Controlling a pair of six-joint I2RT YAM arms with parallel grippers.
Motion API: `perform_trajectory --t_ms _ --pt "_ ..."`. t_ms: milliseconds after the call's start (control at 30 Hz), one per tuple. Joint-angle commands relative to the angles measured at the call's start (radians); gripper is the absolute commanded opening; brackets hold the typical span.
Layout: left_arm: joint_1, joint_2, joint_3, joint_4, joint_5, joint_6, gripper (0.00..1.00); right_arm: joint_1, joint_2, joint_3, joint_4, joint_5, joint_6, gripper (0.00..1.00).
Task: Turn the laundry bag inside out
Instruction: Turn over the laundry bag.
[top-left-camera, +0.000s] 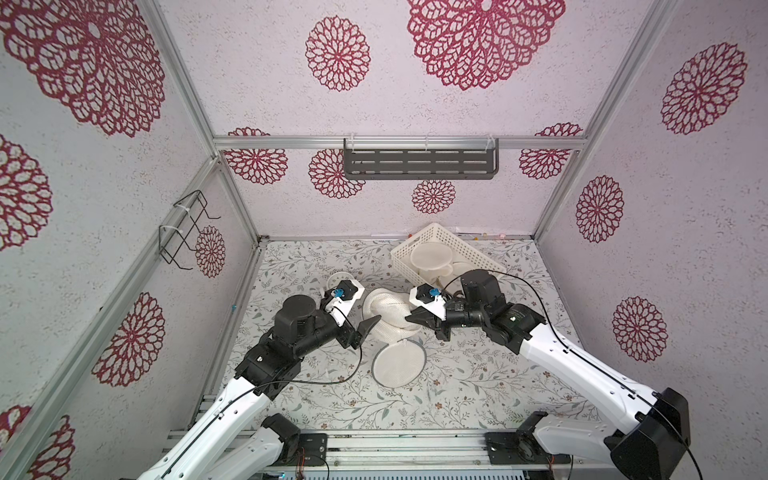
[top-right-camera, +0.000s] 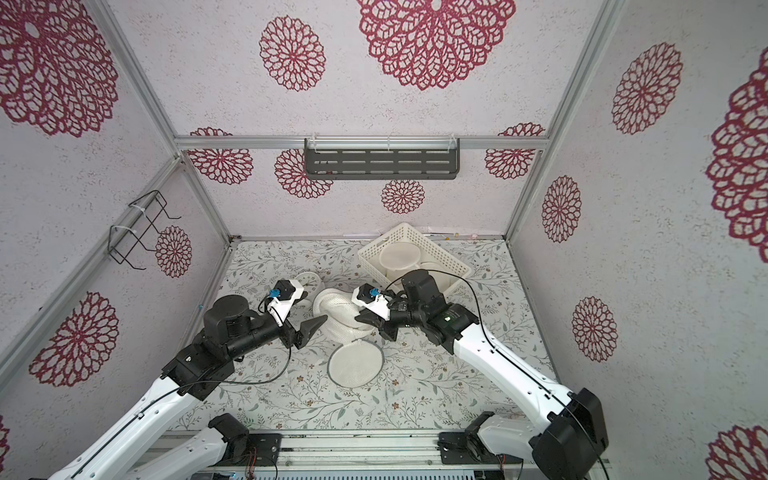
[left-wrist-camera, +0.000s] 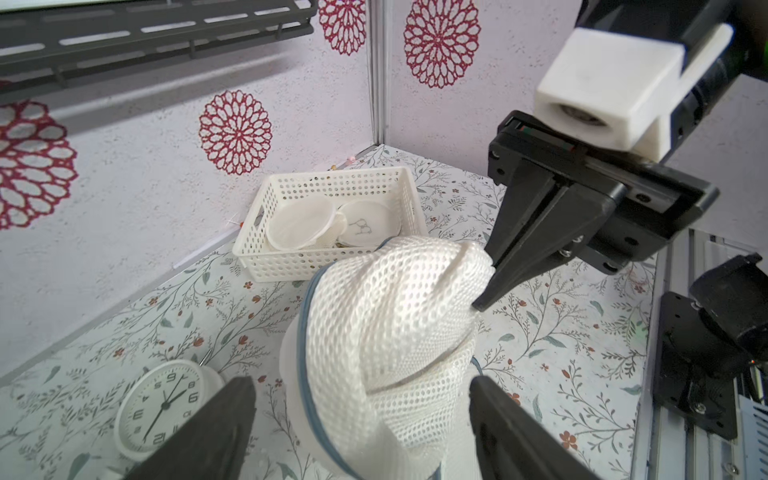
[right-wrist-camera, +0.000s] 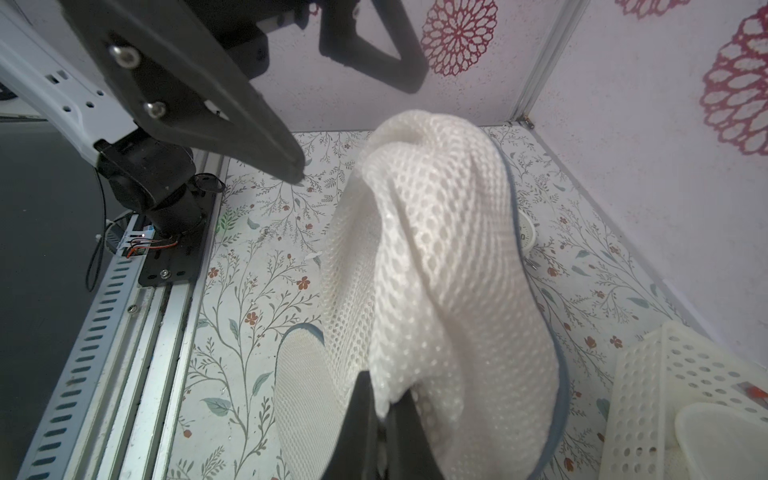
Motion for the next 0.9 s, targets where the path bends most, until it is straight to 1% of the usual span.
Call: perform_trajectory --t_ms 0,67,233,333,433,467,567,600,633,733,867 --pt "0.006 -0.024 -0.026 -0.002 -0.061 -0.103 0.83 -0.003 -0.046 0.023 0.047 0.02 0.059 0.0" --pt "0.006 -0.019 -0.032 -0.002 -0.078 -0.115 0.8 -0.002 -0.048 0.023 0.045 0.019 0.062 0.0" --pt "0.005 0.044 0.0 0.011 -0.078 -0.118 0.67 0.001 -0.049 0.026 0.052 0.023 0.068 0.0" --pt "0.006 0.087 0.017 0.023 -0.099 -0.135 0.58 0.006 -0.05 0.027 0.057 0.025 0.075 0.0" --pt "0.006 0.11 0.023 0.054 -0.115 -0.148 0.46 0.007 -0.052 0.026 0.053 0.03 0.076 0.0" --pt "0.005 0.114 0.024 0.067 -0.114 -0.148 0.39 0.007 -0.055 0.026 0.05 0.031 0.075 0.0" --pt "0.006 0.116 0.037 0.091 -0.116 -0.141 0.09 0.009 -0.06 0.026 0.037 0.066 0.076 0.0" --pt "0.006 0.113 0.044 0.099 -0.114 -0.136 0.02 0.009 -0.06 0.026 0.027 0.087 0.077 0.0" --pt "0.005 0.107 0.051 0.112 -0.103 -0.131 0.0 0.009 -0.057 0.026 0.017 0.109 0.081 0.0" --pt "0.006 0.085 0.073 0.191 -0.046 -0.117 0.0 0.02 -0.037 0.035 -0.035 0.168 0.089 0.0" --pt "0.006 0.124 0.16 0.169 -0.079 -0.13 0.0 0.082 -0.008 0.049 -0.089 0.201 0.061 0.0"
